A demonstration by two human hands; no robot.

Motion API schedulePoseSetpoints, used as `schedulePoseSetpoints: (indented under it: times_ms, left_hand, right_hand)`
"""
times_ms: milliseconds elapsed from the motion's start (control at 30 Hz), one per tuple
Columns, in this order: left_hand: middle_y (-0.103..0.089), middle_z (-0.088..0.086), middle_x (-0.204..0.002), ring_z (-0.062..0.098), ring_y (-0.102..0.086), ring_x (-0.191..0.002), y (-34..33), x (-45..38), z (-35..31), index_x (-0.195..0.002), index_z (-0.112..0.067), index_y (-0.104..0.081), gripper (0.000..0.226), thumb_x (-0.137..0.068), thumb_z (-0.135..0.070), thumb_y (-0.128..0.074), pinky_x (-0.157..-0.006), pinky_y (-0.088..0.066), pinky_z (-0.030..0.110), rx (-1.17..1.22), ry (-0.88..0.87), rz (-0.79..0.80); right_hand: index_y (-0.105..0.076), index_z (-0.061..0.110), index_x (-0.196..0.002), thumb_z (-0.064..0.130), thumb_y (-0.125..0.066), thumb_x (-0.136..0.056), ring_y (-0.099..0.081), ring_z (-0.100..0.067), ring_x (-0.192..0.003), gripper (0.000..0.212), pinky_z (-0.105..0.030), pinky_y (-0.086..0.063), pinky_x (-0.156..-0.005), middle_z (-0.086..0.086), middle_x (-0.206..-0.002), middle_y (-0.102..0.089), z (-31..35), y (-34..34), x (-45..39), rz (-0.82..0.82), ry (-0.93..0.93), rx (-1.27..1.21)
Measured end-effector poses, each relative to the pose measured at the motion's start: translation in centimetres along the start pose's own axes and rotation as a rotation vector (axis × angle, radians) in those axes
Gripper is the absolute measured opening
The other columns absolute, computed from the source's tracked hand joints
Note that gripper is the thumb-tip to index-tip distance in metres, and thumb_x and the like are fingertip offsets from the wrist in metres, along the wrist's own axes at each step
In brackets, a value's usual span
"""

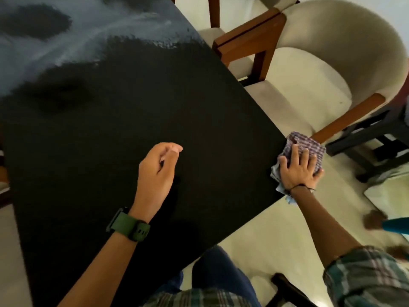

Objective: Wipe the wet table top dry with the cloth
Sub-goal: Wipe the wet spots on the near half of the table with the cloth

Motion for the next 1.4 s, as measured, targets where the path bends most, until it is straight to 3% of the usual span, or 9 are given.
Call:
schedulePoseSetpoints:
  times_ms: [167, 367, 467, 633, 833, 1000, 1167, 1300, 1400]
  left_hand:
    - [-0.059, -0.013, -0.085, -0.010, -0.053, -0.064, -4.0, -0.1, -0.5, -0.093, -0.036, -0.057, 0.015, -0.091, -0.030, -0.044, -0.057, -0.042, 0.009, 0.016, 0.014, 0.093]
    - [-0.054, -0.013, -0.075, -0.010, -0.049, -0.053, -9.2, -2.0, -1.7, -0.101, -0.023, -0.060, 0.018, -0.092, -0.027, -0.044, -0.050, -0.038, 0.005, -0.014, 0.002, 0.138]
    - [-0.057, -0.013, -0.078, -0.012, -0.050, -0.056, -10.9, -3.0, -2.0, -0.098, -0.029, -0.060, 0.019, -0.091, -0.032, -0.043, -0.050, -0.038, 0.007, -0.008, 0.034, 0.102]
    - [-0.054, -0.015, -0.075, -0.012, -0.051, -0.056, -13.9, -4.5, -2.3, -0.099, -0.030, -0.060, 0.019, -0.090, -0.034, -0.043, -0.056, -0.036, 0.012, -0.006, 0.104, 0.061]
    - [-0.056, -0.020, -0.070, -0.013, -0.051, -0.059, -16.4, -6.4, -4.0, -0.091, -0.036, -0.060, 0.016, -0.090, -0.035, -0.044, -0.052, -0.038, 0.005, -0.025, 0.095, -0.058]
    - [-0.058, -0.021, -0.077, -0.013, -0.053, -0.064, -14.9, -6.3, -4.2, -0.092, -0.040, -0.057, 0.015, -0.091, -0.034, -0.042, -0.055, -0.038, 0.002, -0.038, 0.101, -0.109]
    - [-0.060, -0.013, -0.092, -0.009, -0.058, -0.077, -12.2, -7.4, -2.4, -0.093, -0.037, -0.057, 0.016, -0.090, -0.031, -0.042, -0.065, -0.041, 0.014, 0.041, 0.209, -0.185]
    - [-0.061, -0.018, -0.094, -0.001, -0.060, -0.089, -11.4, -9.2, -1.9, -0.094, -0.035, -0.059, 0.017, -0.090, -0.029, -0.044, -0.077, -0.048, 0.024, 0.089, 0.220, -0.206]
    - [-0.063, -0.010, -0.092, 0.010, -0.061, -0.085, -10.5, -11.0, -1.4, -0.094, -0.036, -0.059, 0.017, -0.091, -0.030, -0.044, -0.078, -0.051, 0.036, 0.084, 0.224, -0.223]
  right_hand:
    - [-0.001, 0.034, -0.149, 0.061, -0.017, -0.092, 0.012, -0.027, -0.144, 0.065, -0.056, 0.002, -0.114, -0.002, -0.159, 0.008, 0.0, -2.0, 5.2, 0.005, 0.136, 0.010]
    - [0.017, 0.041, -0.140, 0.077, 0.023, -0.067, 0.020, -0.026, -0.142, 0.081, -0.045, 0.014, -0.111, 0.004, -0.150, 0.023, -1.2, -1.6, 4.6, 0.052, 0.308, 0.154]
    - [0.021, 0.044, -0.138, 0.074, 0.015, -0.072, 0.017, -0.025, -0.143, 0.073, -0.045, 0.017, -0.110, 0.002, -0.155, 0.017, -1.1, -0.6, 1.4, 0.071, 0.414, 0.199]
    - [0.027, 0.048, -0.135, 0.075, 0.007, -0.079, 0.010, -0.025, -0.145, 0.065, -0.042, 0.004, -0.115, 0.003, -0.152, 0.023, 3.8, 0.2, -4.6, 0.136, 0.738, 0.204]
    - [0.001, 0.037, -0.148, 0.061, -0.023, -0.093, 0.009, -0.030, -0.144, 0.065, -0.046, 0.000, -0.116, -0.003, -0.158, 0.010, 20.0, 0.5, -12.6, 0.095, 0.935, 0.184]
    - [0.007, 0.035, -0.148, 0.063, -0.012, -0.091, 0.014, -0.030, -0.143, 0.066, -0.045, 0.006, -0.115, -0.006, -0.158, 0.011, 14.5, 0.6, -8.5, 0.087, 1.025, 0.254]
    - [-0.025, 0.029, -0.146, 0.063, -0.017, -0.093, -0.005, -0.031, -0.144, 0.064, -0.043, -0.003, -0.113, -0.006, -0.158, -0.013, 5.1, 0.5, -1.3, 0.097, 1.151, 0.273]
    - [-0.046, 0.035, -0.122, 0.067, -0.030, -0.084, -0.006, -0.027, -0.145, 0.052, -0.039, -0.003, -0.113, -0.002, -0.158, -0.006, 10.2, 0.5, -2.8, 0.104, 1.252, 0.275]
    - [-0.038, 0.030, -0.138, 0.071, -0.016, -0.083, 0.016, -0.025, -0.143, 0.072, -0.042, 0.018, -0.113, 0.004, -0.154, 0.016, 18.8, -0.2, -6.3, 0.113, 1.270, 0.289]
Point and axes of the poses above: each hand's wrist, its own x-axis away from the middle knuckle, its own y-axis out of the back of the hand, z = x × y, the point moved 8 cm from there along -x, towards the middle knuckle
